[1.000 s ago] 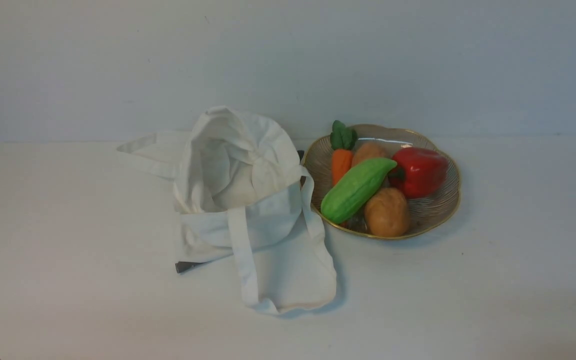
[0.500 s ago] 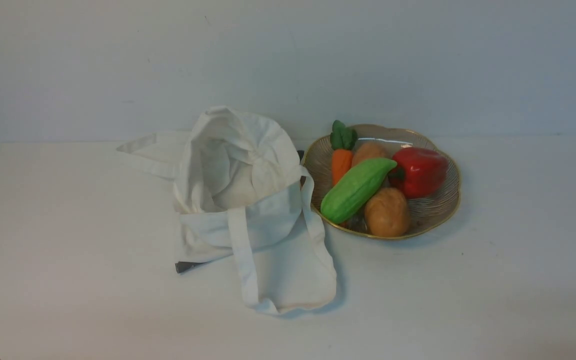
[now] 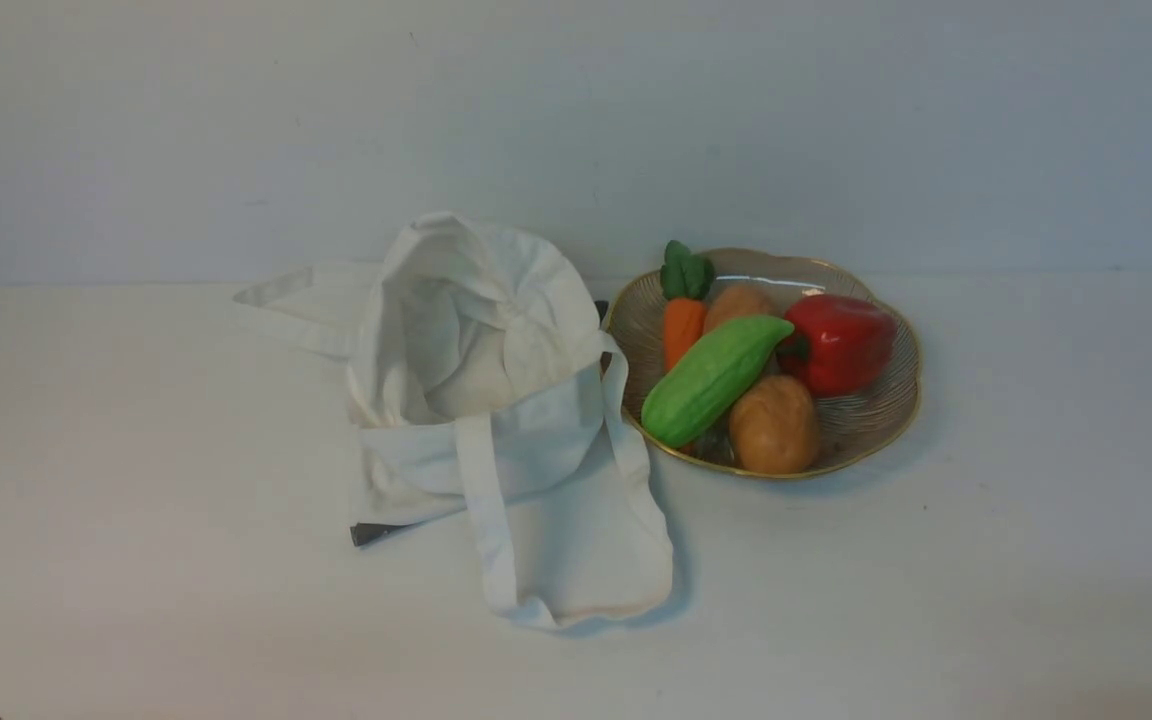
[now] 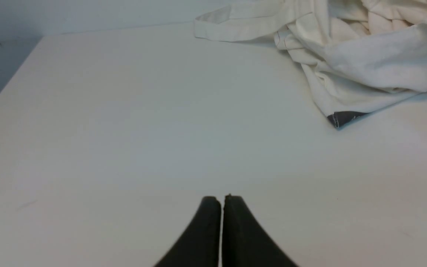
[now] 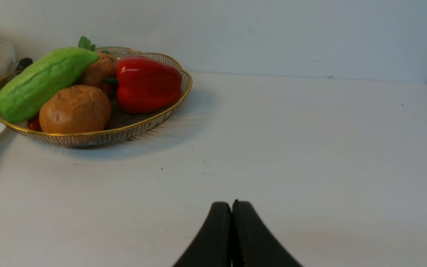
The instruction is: Take vegetables from cloth bag on white table place on plate.
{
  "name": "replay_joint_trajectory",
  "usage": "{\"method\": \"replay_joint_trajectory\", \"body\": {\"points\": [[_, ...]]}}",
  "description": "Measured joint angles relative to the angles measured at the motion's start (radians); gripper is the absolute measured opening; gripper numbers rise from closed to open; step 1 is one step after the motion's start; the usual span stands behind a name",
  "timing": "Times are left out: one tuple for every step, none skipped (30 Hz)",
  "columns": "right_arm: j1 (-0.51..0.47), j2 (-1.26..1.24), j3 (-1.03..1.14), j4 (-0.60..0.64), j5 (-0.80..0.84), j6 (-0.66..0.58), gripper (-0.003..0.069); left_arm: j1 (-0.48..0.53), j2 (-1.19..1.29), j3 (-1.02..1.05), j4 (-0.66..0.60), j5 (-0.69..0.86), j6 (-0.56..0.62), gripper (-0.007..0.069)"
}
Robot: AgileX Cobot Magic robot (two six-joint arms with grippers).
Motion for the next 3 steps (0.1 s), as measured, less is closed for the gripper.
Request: {"method": "replay_joint_trajectory", "body": {"points": [[0.0,0.0,0.0,0.0,0.0,0.0,-0.0015,0.0,0.0,0.001,0.0,0.0,0.0,-0.0005],[0.0,0.0,0.0,0.0,0.0,0.0,-0.0015,0.0,0.0,0.0,0.0,0.0,0.0,-0.0005],[0.0,0.0,0.0,0.0,0.0,0.0,-0.0015,0.0,0.0,0.0,0.0,-0.001,0.0,-0.0005]]}}
